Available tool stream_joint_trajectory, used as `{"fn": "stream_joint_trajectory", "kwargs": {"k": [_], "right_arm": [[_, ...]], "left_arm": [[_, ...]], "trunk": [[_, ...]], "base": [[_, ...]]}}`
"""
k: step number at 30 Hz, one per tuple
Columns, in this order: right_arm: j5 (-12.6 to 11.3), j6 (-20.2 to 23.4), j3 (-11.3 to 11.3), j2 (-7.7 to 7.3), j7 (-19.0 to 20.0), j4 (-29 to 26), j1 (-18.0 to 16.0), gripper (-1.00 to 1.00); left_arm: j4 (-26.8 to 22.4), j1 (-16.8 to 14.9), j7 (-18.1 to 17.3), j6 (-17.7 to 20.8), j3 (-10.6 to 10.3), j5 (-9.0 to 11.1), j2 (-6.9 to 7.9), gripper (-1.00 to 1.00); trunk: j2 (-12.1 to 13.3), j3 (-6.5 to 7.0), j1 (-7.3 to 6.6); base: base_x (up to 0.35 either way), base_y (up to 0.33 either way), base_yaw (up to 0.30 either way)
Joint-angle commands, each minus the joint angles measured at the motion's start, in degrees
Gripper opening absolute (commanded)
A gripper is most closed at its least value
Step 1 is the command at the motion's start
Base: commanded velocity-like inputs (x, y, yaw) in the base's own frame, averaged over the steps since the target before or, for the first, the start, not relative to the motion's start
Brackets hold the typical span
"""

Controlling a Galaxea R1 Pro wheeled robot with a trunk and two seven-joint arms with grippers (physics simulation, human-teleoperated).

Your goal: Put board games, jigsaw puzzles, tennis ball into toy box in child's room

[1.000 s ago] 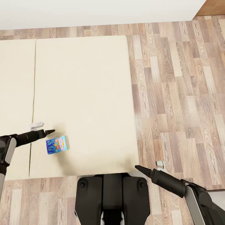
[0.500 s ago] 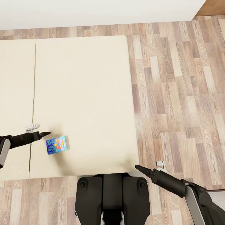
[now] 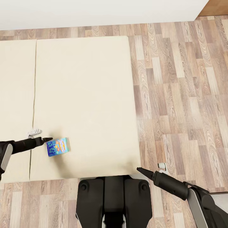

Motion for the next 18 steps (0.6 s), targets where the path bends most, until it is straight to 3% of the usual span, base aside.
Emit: {"fn": "stream_joint_trajectory", "kwargs": {"k": [1,8,14,18], "right_arm": [[-0.06,0.26,-0.03,0.01,0.12,-0.01,-0.01,1.0],[-0.06,0.26,-0.03,0.02,0.12,-0.01,-0.01,1.0],[-0.06,0.3,-0.03,0.0,0.16,-0.01,-0.01,1.0],[-0.06,0.33,-0.03,-0.01,0.19,-0.01,-0.01,1.0]], "left_arm": [[0.23,0.04,0.04,0.37,0.05,0.31,-0.16,1.0],[1.67,0.56,0.33,0.13,-0.85,0.23,-1.42,1.0],[2.41,0.77,0.41,-0.02,-5.15,0.21,-3.01,1.0],[2.5,0.79,0.42,-0.03,-6.02,0.21,-3.32,1.0]], "trunk": [[-0.09,-0.05,0.03],[-0.09,-0.05,0.03],[-0.09,-0.05,0.03],[-0.09,-0.05,0.03]], "base": [[0.0,0.0,0.0],[0.0,0.0,0.0],[0.0,0.0,0.0],[0.0,0.0,0.0]]}}
